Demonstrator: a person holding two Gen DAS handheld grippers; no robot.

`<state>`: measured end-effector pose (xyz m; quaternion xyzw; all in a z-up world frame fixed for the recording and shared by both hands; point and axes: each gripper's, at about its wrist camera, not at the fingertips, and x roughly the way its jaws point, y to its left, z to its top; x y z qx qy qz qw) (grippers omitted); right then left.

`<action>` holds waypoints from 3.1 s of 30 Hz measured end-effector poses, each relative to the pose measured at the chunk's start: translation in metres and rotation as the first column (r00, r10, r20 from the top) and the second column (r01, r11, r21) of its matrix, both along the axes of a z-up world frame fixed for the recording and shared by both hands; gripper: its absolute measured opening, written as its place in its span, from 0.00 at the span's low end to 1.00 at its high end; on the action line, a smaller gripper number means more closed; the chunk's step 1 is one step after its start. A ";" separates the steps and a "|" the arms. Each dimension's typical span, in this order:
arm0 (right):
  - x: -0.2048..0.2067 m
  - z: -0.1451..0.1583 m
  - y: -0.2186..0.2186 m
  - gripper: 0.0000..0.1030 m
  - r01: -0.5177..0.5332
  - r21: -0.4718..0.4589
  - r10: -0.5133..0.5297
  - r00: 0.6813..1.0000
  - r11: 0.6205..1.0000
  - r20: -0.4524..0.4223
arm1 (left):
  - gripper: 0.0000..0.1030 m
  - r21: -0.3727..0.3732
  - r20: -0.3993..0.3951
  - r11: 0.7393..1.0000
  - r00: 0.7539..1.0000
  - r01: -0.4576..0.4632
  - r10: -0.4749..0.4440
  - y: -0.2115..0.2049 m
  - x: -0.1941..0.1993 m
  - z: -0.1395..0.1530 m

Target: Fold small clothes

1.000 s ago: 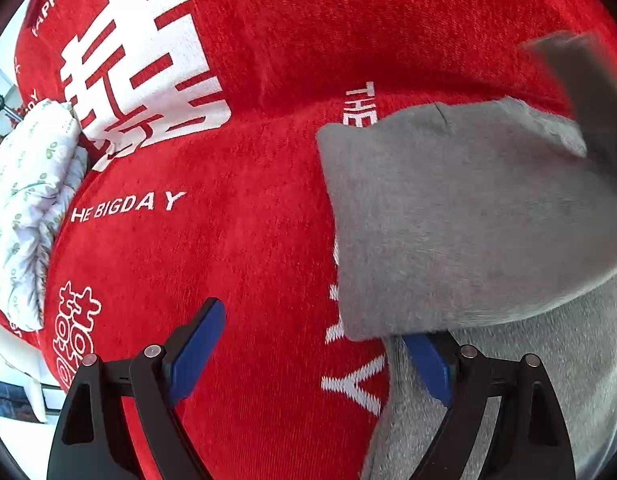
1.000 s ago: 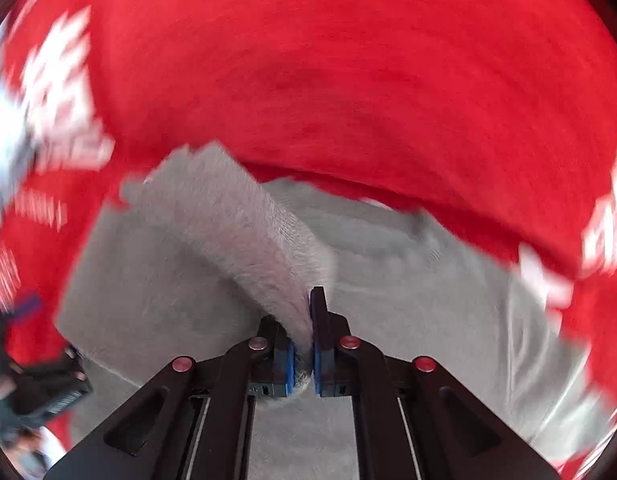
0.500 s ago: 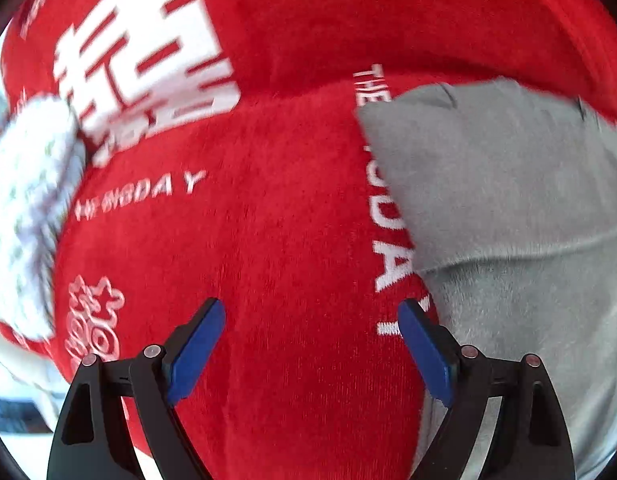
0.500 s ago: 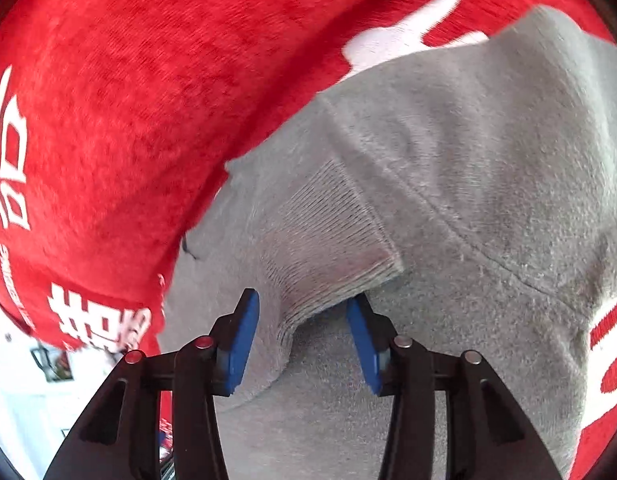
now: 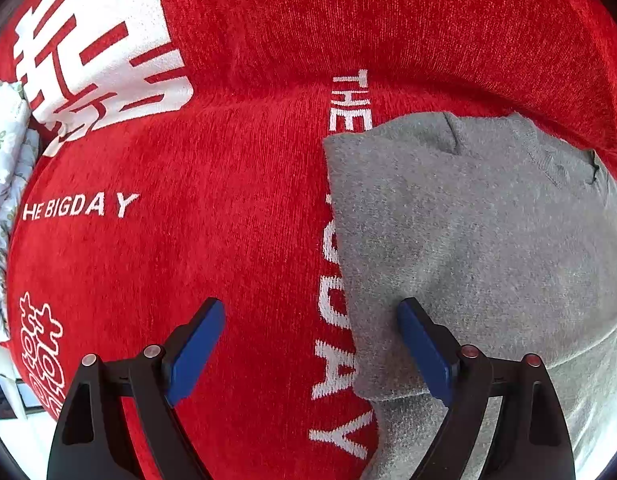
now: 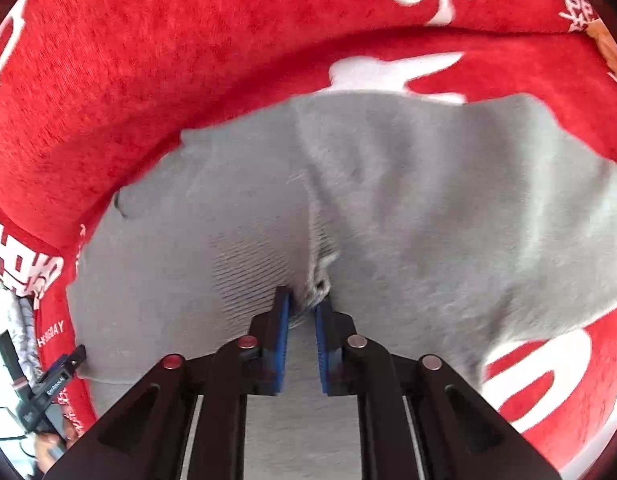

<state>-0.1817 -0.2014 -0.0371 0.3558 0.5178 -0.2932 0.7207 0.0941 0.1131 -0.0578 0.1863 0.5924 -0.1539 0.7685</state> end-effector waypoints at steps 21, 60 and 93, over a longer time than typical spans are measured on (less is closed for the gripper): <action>-0.045 0.024 0.031 0.33 -0.015 0.097 0.015 1.000 0.995 -0.001 | 0.11 -0.240 -0.183 0.969 0.983 -0.054 0.009 0.019 -0.004 0.025; -0.075 0.009 0.020 0.47 0.019 0.255 -0.031 0.999 0.967 0.040 | 0.10 -0.045 -0.182 0.975 0.958 0.216 -0.221 -0.100 -0.125 0.032; -0.282 -0.013 -0.106 0.63 0.540 0.405 -0.651 0.727 0.738 0.217 | 0.99 -0.041 -0.196 0.940 0.920 0.338 -0.339 -0.228 -0.209 0.035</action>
